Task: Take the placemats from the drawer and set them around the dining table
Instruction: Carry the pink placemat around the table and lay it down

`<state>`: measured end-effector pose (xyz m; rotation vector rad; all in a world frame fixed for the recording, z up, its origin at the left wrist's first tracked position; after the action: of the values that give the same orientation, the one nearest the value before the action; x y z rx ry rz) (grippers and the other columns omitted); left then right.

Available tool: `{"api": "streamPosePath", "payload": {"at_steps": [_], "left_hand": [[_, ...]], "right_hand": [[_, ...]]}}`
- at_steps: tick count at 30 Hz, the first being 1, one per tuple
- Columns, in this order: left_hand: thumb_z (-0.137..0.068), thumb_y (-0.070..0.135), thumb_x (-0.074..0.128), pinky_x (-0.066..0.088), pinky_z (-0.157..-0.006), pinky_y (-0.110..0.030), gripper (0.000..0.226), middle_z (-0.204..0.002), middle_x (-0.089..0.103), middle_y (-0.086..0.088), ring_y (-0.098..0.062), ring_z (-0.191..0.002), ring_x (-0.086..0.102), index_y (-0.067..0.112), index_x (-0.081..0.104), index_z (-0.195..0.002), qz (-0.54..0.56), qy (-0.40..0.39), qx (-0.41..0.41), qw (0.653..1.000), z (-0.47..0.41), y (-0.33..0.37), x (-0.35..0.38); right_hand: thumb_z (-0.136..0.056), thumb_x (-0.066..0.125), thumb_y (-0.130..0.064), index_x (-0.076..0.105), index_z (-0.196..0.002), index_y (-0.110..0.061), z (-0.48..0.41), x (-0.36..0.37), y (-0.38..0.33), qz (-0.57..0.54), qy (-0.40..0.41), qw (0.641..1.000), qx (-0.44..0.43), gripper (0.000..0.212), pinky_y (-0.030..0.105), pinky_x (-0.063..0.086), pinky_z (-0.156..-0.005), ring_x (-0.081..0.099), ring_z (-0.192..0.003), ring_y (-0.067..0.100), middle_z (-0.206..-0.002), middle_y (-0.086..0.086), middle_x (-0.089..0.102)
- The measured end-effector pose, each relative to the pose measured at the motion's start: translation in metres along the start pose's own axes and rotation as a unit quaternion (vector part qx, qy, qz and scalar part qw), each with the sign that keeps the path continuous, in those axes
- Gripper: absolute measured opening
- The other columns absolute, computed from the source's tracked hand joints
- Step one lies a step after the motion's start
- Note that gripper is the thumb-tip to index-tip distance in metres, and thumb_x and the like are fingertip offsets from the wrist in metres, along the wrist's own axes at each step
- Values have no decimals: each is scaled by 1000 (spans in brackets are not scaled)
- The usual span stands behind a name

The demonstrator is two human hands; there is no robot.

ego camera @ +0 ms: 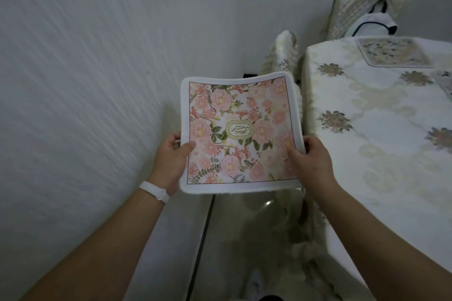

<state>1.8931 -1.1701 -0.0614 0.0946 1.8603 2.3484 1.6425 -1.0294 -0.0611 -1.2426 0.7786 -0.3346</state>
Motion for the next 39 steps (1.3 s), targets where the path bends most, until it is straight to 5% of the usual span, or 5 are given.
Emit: {"api": "streamPosePath", "payload": {"at_steps": [5,11,17,28,39], "left_hand": [[-90,7,63,59,-70,-45,14,-100,71,-14,-30,-82,72,12,61,-103,-26,-41,11,999,-40,19,47],[-90,8,63,59,-64,-39,13,-96,70,-10,-27,-79,72,16,60,-99,-47,-109,36,992,-86,34,107],[-89,6,63,58,-75,-52,16,-105,69,-17,-35,-88,71,12,60,-103,-42,-224,6,974,-158,41,176],[-88,1,64,59,-68,-40,15,-89,73,-4,-26,-79,71,15,62,-94,-69,-424,-15,903,-327,59,349],[-89,5,64,56,-59,-32,13,-88,69,-7,-20,-71,69,12,62,-100,-137,-541,-14,830,-335,60,435]], "right_hand": [[-94,63,-25,56,-97,-20,-35,-22,5,4,47,999,17,9,37,56,-63,65,-81,22,-88,-1,64],[-92,62,-23,56,-95,-24,-77,-43,13,-7,102,993,60,7,42,58,-69,64,-81,21,-91,-1,64],[-93,62,-19,59,-102,-24,-124,-61,20,-55,167,980,93,11,29,51,-62,64,-83,13,-95,-6,65],[-92,62,-15,59,-103,-20,-234,-59,23,-84,353,910,200,13,26,51,-61,66,-84,13,-97,-3,66],[-91,61,-12,59,-101,-21,-224,-63,10,-82,475,839,252,13,25,48,-60,64,-82,13,-93,-4,65]]}}
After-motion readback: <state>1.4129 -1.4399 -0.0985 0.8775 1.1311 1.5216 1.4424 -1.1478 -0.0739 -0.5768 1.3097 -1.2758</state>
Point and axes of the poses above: each hand's wrist, its own z-axis away from the middle knuckle, its own x-axis out of the palm, y = z × x, the point moved 1 cm from there along -z, towards the middle knuckle
